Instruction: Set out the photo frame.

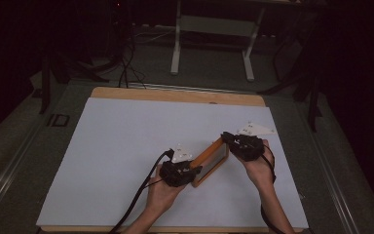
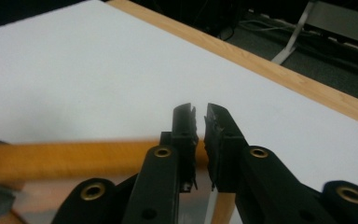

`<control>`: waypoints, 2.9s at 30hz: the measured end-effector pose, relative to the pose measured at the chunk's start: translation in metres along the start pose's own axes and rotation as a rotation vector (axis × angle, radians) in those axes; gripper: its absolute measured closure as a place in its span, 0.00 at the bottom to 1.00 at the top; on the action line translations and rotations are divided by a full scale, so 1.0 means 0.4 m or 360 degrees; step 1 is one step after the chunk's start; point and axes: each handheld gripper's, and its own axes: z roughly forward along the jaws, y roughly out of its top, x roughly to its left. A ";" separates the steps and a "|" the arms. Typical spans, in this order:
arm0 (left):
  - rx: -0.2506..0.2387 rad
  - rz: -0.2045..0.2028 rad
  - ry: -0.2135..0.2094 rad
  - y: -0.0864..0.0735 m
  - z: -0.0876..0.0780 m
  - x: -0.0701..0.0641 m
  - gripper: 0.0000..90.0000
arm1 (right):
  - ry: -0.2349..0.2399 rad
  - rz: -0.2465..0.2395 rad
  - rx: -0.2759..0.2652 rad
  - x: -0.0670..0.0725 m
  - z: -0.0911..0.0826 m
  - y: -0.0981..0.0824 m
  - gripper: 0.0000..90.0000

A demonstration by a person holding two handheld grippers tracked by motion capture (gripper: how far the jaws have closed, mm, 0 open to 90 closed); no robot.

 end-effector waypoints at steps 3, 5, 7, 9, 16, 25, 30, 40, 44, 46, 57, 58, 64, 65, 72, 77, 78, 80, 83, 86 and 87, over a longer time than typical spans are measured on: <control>-0.0006 0.0048 0.0002 -0.003 -0.002 -0.005 0.77 | -0.0014 -0.0022 0.0001 0.004 -0.008 -0.003 0.99; -0.0015 0.0062 -0.0017 -0.005 -0.003 -0.002 0.77 | -0.0028 -0.0044 0.0017 0.008 -0.012 -0.007 1.00; -0.0018 0.0082 -0.0032 -0.007 -0.004 0.000 0.77 | -0.0025 -0.0052 0.0027 0.010 -0.013 -0.012 1.00; -0.0019 0.0092 -0.0029 -0.007 -0.004 -0.001 0.77 | -0.0021 -0.0046 0.0029 0.009 -0.010 -0.015 1.00; -0.0048 0.0057 -0.0061 -0.014 -0.002 0.003 0.75 | -0.0018 -0.0024 0.0025 0.008 -0.009 -0.035 1.00; -0.0057 -0.0052 -0.0121 -0.057 0.018 0.015 0.61 | -0.0013 0.0022 -0.0022 0.007 -0.020 -0.051 1.00; -0.0043 -0.0082 -0.0141 -0.086 0.039 0.020 0.60 | -0.0005 0.0035 -0.0030 0.005 -0.022 -0.055 1.00; 0.0005 -0.0044 -0.0115 -0.124 0.079 0.012 0.68 | 0.0010 0.0056 -0.0050 0.001 -0.024 -0.060 1.00; -0.0016 -0.0036 -0.0109 -0.126 0.082 0.010 0.70 | 0.0011 0.0057 -0.0052 0.001 -0.023 -0.060 1.00; -0.0018 -0.0036 -0.0105 -0.126 0.082 0.009 0.71 | 0.0011 0.0052 -0.0053 0.001 -0.022 -0.060 1.00; -0.0017 0.0065 -0.0044 -0.123 0.084 0.000 0.75 | 0.0008 0.0038 -0.0044 0.002 -0.018 -0.056 1.00; -0.0011 0.0087 -0.0028 -0.121 0.084 -0.002 0.75 | 0.0006 0.0036 -0.0044 0.003 -0.018 -0.055 1.00; 0.0019 0.0181 0.0007 -0.114 0.083 -0.006 0.77 | -0.0004 0.0013 -0.0032 0.000 -0.018 -0.053 1.00; 0.0024 0.0192 0.0008 -0.113 0.083 -0.006 0.77 | -0.0010 0.0013 -0.0031 -0.002 -0.019 -0.054 1.00; 0.0030 0.0199 -0.0006 -0.092 0.077 0.001 0.77 | -0.0030 0.0018 -0.0044 -0.008 -0.033 -0.058 0.97; 0.0028 0.0238 -0.0010 -0.057 0.070 0.002 0.77 | -0.0046 0.0042 -0.0068 -0.019 -0.046 -0.060 0.97; 0.0031 0.0252 -0.0011 -0.047 0.068 0.003 0.77 | -0.0049 0.0046 -0.0077 -0.021 -0.048 -0.060 0.97; 0.0021 0.0264 -0.0022 -0.028 0.066 0.006 0.77 | -0.0055 0.0050 -0.0084 -0.024 -0.055 -0.060 0.97; 0.0015 0.0279 -0.0045 0.004 0.063 0.014 0.77 | -0.0066 0.0056 -0.0099 -0.029 -0.063 -0.059 0.97; -0.0012 0.0242 -0.0090 0.042 0.060 0.029 0.77 | -0.0074 0.0066 -0.0112 -0.032 -0.072 -0.059 0.97; -0.0018 0.0229 -0.0103 0.052 0.057 0.035 0.77 | -0.0076 0.0067 -0.0118 -0.034 -0.075 -0.059 0.97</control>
